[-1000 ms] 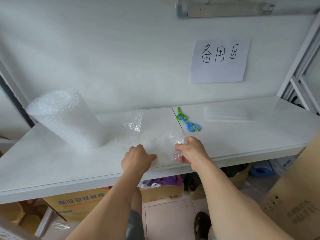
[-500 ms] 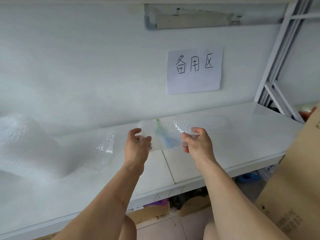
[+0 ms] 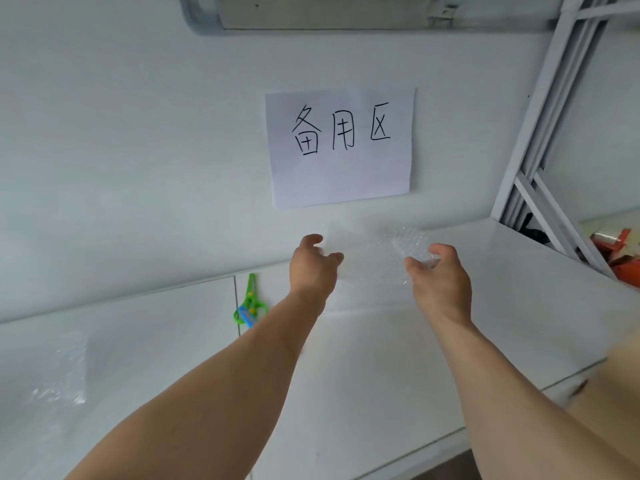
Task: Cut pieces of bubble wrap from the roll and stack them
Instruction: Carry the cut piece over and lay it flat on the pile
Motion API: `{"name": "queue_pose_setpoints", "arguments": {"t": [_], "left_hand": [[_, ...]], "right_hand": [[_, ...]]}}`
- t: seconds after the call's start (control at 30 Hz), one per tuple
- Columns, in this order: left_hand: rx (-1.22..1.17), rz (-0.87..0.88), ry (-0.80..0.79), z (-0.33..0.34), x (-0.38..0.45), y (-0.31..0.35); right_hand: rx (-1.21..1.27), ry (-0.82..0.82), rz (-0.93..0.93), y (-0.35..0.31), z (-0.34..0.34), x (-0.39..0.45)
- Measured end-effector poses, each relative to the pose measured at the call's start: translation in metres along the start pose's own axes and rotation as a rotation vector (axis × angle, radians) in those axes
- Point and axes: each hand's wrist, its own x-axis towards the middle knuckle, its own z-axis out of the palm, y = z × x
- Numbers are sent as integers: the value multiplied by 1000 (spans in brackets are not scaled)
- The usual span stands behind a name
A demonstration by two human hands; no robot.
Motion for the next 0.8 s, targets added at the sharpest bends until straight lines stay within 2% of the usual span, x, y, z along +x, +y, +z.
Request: {"name": "queue_pose_setpoints", "arguments": {"t": [0.1,0.17,0.23,0.33,0.63,0.8], "left_hand": [[110,-13,-1,11,21,-10],[273,-27,-29,13,28,-19],[432,-53,-49,13,32,-31],[525,-84,-27,9,31,-43],[397,-167,-14,-5,15,-40],[303,-146,-30,-3,5,-36]], "right_hand": [[-129,-26,2,12,15,18],[-255,-29,10,21,25,23],[-388,-10,14,31,32,21],[-475,49,36,39,38,15],[-452,54,46,45,40,7],[-418,47,44,44,41,7]]}}
